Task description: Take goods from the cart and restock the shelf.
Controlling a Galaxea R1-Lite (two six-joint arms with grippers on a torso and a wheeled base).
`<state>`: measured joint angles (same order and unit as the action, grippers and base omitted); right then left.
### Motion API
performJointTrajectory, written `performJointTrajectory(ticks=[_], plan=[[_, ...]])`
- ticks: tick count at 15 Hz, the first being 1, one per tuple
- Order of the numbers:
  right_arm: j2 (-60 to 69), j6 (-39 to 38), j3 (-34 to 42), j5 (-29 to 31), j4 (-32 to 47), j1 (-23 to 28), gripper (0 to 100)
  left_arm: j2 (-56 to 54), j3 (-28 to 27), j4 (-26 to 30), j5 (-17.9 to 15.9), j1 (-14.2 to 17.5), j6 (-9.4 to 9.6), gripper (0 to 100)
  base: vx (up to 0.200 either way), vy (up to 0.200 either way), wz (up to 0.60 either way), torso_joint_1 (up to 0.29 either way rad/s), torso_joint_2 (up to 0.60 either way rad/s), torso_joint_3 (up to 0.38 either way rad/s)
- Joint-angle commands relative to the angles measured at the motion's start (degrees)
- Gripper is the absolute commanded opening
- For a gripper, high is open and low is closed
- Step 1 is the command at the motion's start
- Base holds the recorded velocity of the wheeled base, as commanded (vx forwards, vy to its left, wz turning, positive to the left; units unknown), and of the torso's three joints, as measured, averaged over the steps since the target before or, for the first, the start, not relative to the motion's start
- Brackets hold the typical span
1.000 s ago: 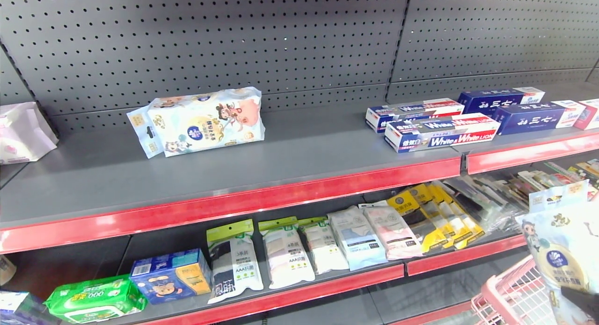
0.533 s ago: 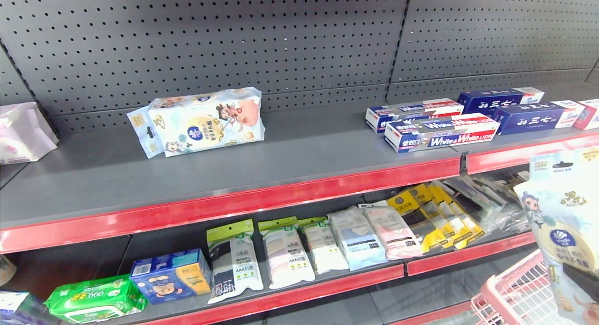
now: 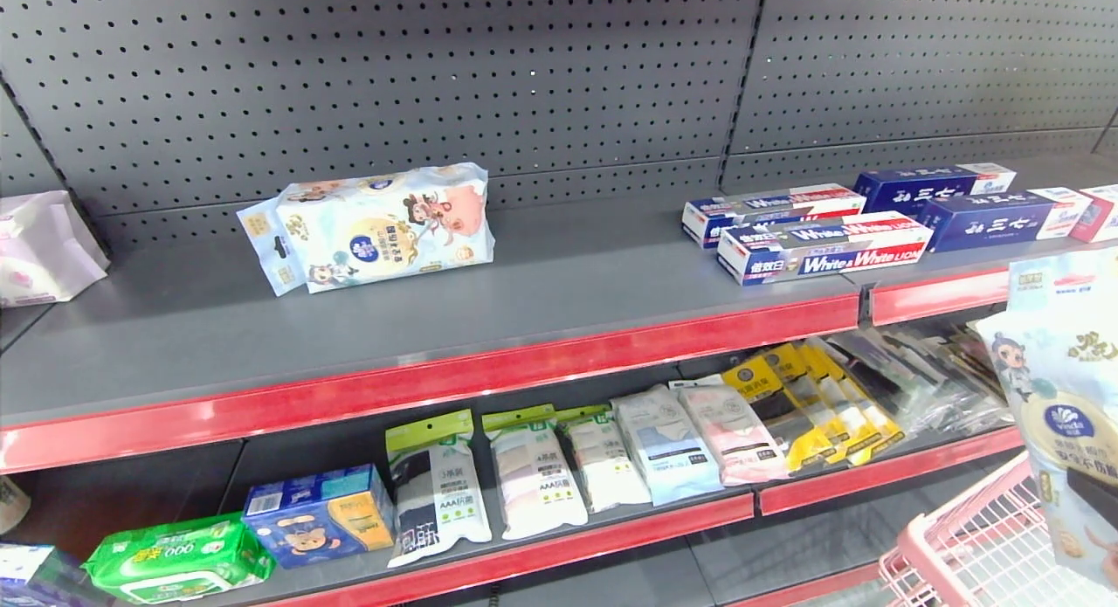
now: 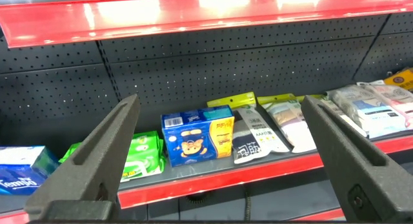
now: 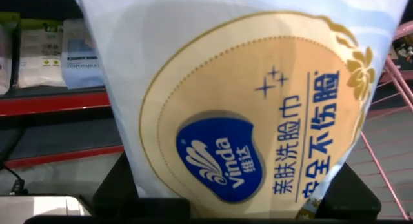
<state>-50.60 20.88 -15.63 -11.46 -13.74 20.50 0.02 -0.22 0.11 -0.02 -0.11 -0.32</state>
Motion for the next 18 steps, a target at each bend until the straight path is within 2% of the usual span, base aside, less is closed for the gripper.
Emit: performJointTrajectory(ticks=[1,5,7,12,14,18], plan=[[-0.5,0.0,-0.4,0.0,-0.1,0.0,0,0.0,0.0,0.0,0.0,0.0,-0.03,100,0.0,0.0,0.0,0.0,0.0,0.0],[-1.2,0.7,-1.0,0.0,-0.1,0.0,0,0.0,0.0,0.0,0.0,0.0,0.14,100,0.0,0.0,0.0,0.0,0.0,0.0],[-1.4,1.2,-0.9,0.0,-0.1,0.0,0,0.0,0.0,0.0,0.0,0.0,0.14,100,0.0,0.2,0.0,0.005,0.0,0.002],[-1.6,3.4,-1.0,-0.1,-0.1,-0.1,0,0.0,0.0,0.0,0.0,0.0,0.05,100,0.0,0.0,0.0,0.0,0.0,0.0],[-1.3,6.9,-0.6,-0.1,-0.1,-0.3,0,0.0,0.0,0.0,0.0,0.0,0.05,100,0.0,0.0,0.0,0.0,0.0,0.0],[-1.4,7.3,-0.8,-0.1,-0.5,-0.4,0,0.0,0.0,0.0,0.0,0.0,0.14,100,0.0,0.0,0.0,0.0,0.0,0.0]])
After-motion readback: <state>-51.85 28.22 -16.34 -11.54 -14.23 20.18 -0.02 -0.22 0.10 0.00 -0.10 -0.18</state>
